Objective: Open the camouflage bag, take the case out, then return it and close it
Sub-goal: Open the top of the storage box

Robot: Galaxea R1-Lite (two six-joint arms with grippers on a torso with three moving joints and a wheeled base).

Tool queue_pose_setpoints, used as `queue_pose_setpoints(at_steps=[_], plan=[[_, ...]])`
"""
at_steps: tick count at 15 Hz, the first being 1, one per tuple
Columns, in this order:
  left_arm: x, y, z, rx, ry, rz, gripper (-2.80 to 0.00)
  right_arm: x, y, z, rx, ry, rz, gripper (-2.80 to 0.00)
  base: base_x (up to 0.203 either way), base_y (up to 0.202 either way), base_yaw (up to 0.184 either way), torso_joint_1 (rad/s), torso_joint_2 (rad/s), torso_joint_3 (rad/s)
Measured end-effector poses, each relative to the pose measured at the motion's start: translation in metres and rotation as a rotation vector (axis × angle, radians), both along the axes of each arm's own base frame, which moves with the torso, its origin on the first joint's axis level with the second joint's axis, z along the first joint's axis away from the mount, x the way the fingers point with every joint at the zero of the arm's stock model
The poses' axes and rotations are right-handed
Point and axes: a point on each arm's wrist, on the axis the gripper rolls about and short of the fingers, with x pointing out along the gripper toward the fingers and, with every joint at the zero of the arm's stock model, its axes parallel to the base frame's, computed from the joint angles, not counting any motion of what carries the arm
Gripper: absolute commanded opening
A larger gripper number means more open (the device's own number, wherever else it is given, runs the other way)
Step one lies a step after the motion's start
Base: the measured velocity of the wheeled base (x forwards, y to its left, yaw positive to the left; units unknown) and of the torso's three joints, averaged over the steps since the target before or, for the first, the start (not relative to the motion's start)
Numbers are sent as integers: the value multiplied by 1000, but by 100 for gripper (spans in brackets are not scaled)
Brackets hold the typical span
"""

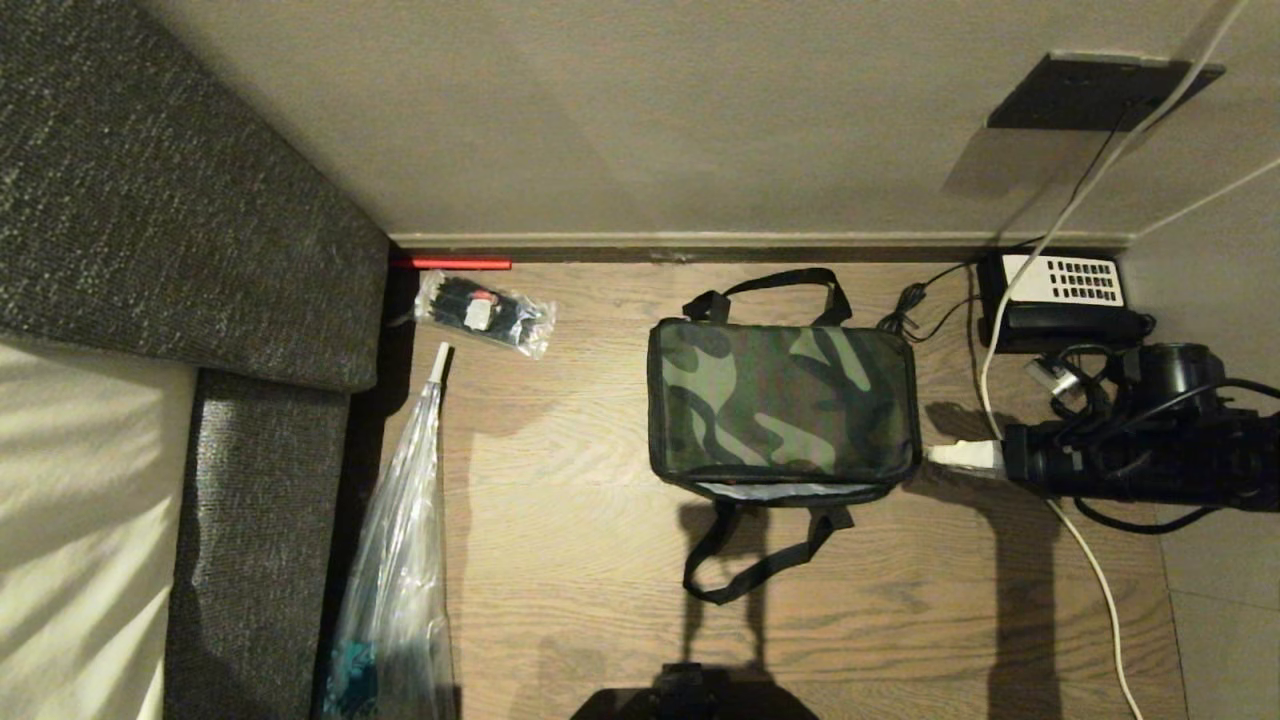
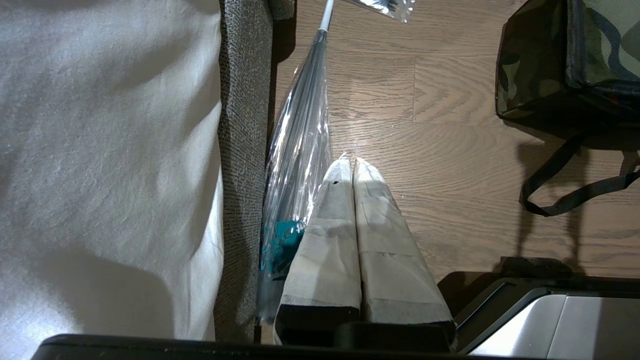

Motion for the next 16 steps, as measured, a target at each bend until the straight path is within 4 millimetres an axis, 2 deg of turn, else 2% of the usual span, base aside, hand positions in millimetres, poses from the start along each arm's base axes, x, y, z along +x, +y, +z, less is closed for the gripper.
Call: queue_pose_setpoints(at_steps=[9,16], plan=[[0,0,0,0,0,0,-280,20,-2,-13,33,-42,51,0,0,0,0,0,0,0],[0,0,0,0,0,0,-280,27,15,-22,62,-22,120,0,0,0,0,0,0,0]])
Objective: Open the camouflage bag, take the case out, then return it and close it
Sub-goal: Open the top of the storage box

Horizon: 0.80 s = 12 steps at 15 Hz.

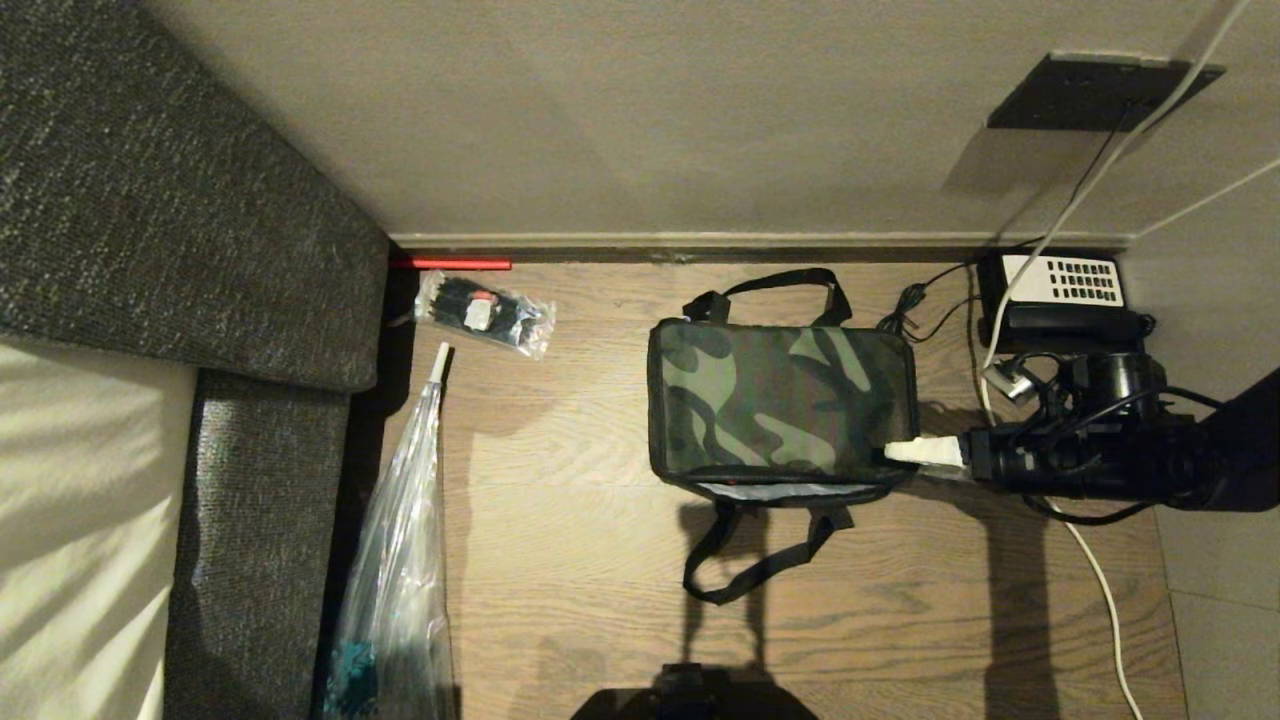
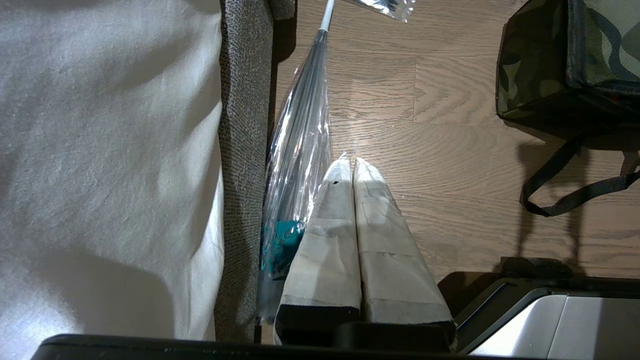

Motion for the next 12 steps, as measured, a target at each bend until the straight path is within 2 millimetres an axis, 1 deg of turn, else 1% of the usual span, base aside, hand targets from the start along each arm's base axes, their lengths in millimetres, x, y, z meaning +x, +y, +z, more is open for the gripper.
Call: queue_pose_setpoints(at_steps=[6,12], plan=[[0,0,0,0,0,0,-280,6,16,8,-1,-36,44,0,0,0,0,0,0,0],[0,0,0,0,0,0,-280,7,20,32,-6,-111,59,0,0,0,0,0,0,0]])
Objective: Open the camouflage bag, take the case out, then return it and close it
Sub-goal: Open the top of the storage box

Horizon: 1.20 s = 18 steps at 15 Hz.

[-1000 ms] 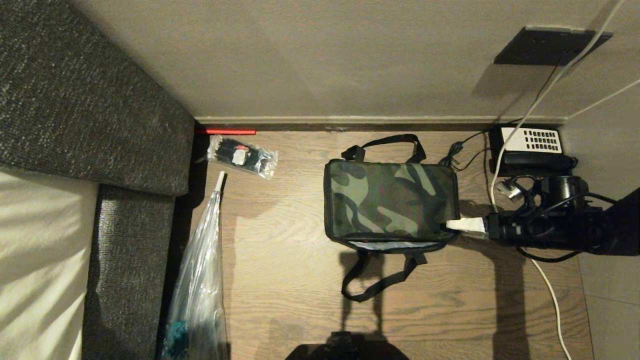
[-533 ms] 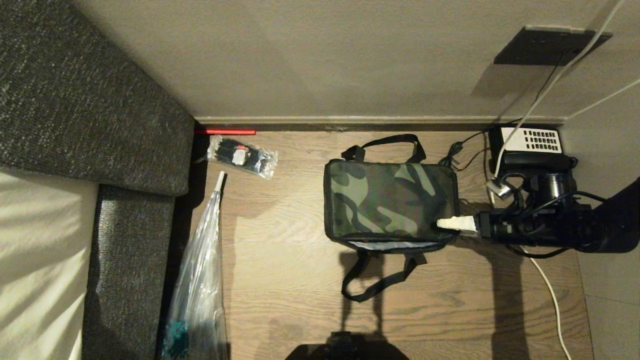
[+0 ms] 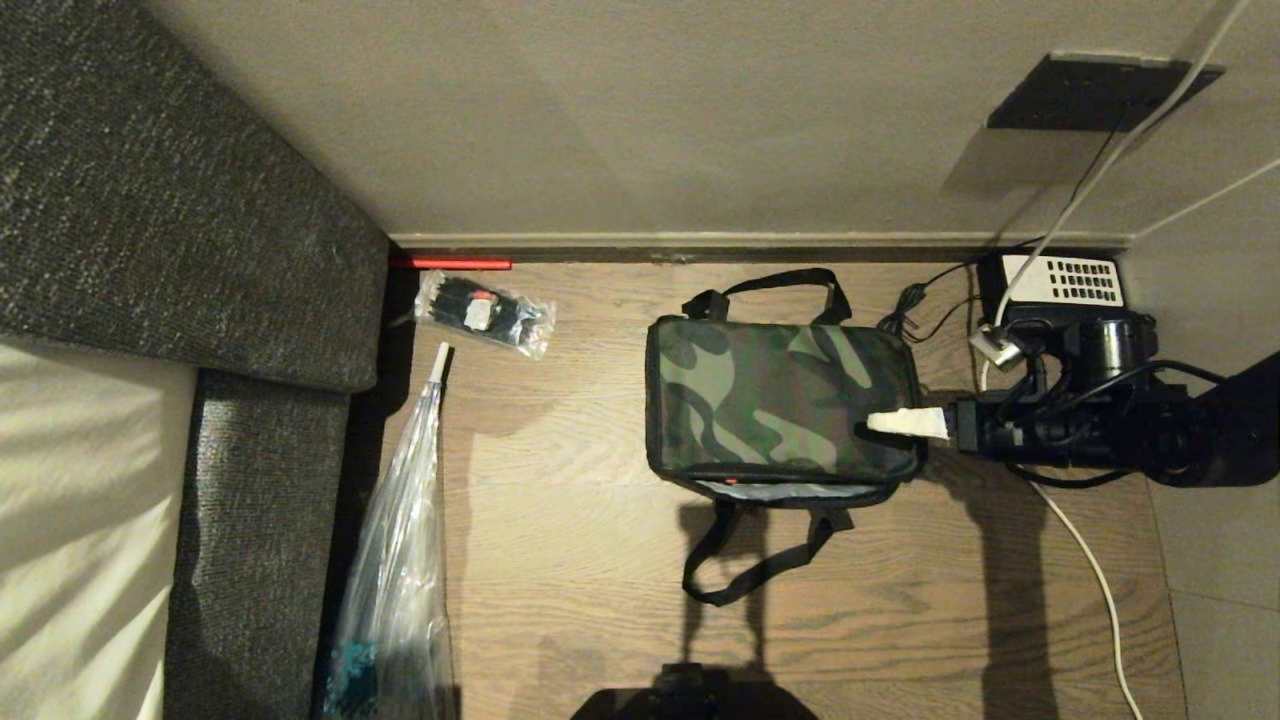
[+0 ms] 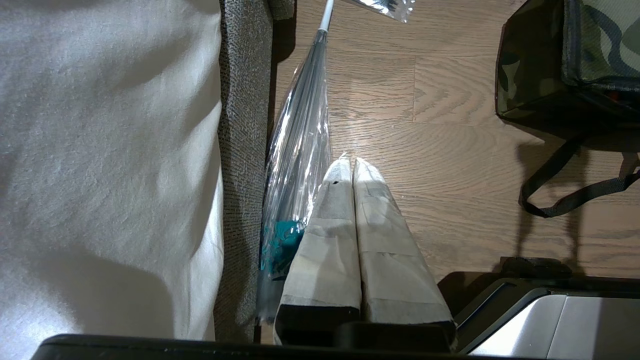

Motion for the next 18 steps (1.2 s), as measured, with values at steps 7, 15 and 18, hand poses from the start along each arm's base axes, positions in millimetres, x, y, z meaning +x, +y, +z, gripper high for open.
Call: queue_pose_setpoints(at_steps=[7,15,18], plan=[[0,0,0,0,0,0,-280,1,0,28,-4,-89,-5,0,0,0,0,0,0,0],[0,0,0,0,0,0,-280,3,0,51,26,-129,-23,0,0,0,0,0,0,0],[0,0,0,0,1,0,-280,6,0,62,29,-164,-25,0,0,0,0,0,0,0]])
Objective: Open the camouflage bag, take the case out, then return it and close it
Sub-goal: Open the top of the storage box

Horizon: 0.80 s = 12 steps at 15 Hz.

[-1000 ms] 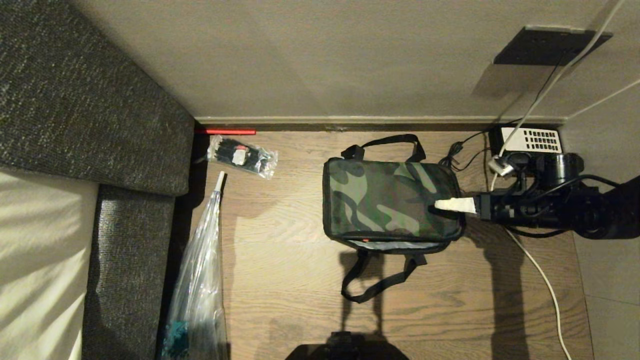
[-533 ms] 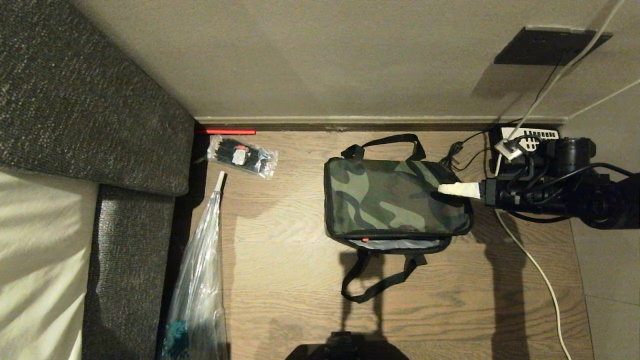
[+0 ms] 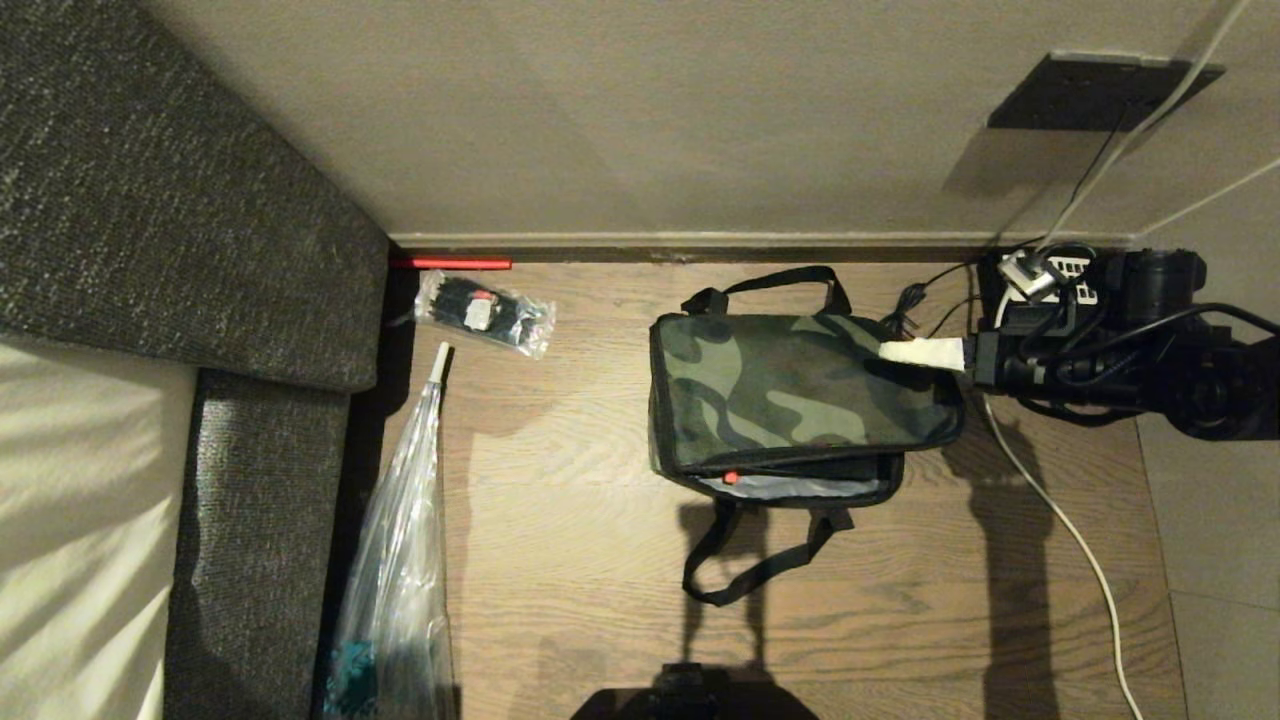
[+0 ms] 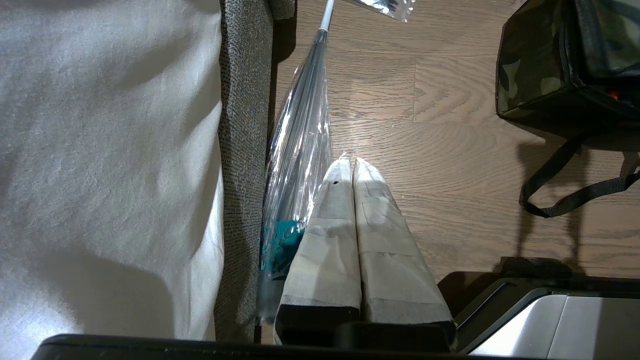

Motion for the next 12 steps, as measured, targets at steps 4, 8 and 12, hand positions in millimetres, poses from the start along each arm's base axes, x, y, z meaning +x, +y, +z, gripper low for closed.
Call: queue_pose_setpoints(at_steps=[4,8,12], plan=[[0,0,0,0,0,0,-280,5,0,15,0,-50,-3,0,0,0,0,0,0,0],[0,0,0,0,0,0,-280,8,-1,23,-2,-81,-4,0,0,0,0,0,0,0],[0,0,0,-1,0,0,-280,1,0,13,0,-16,-11,0,0,0,0,0,0,0]])
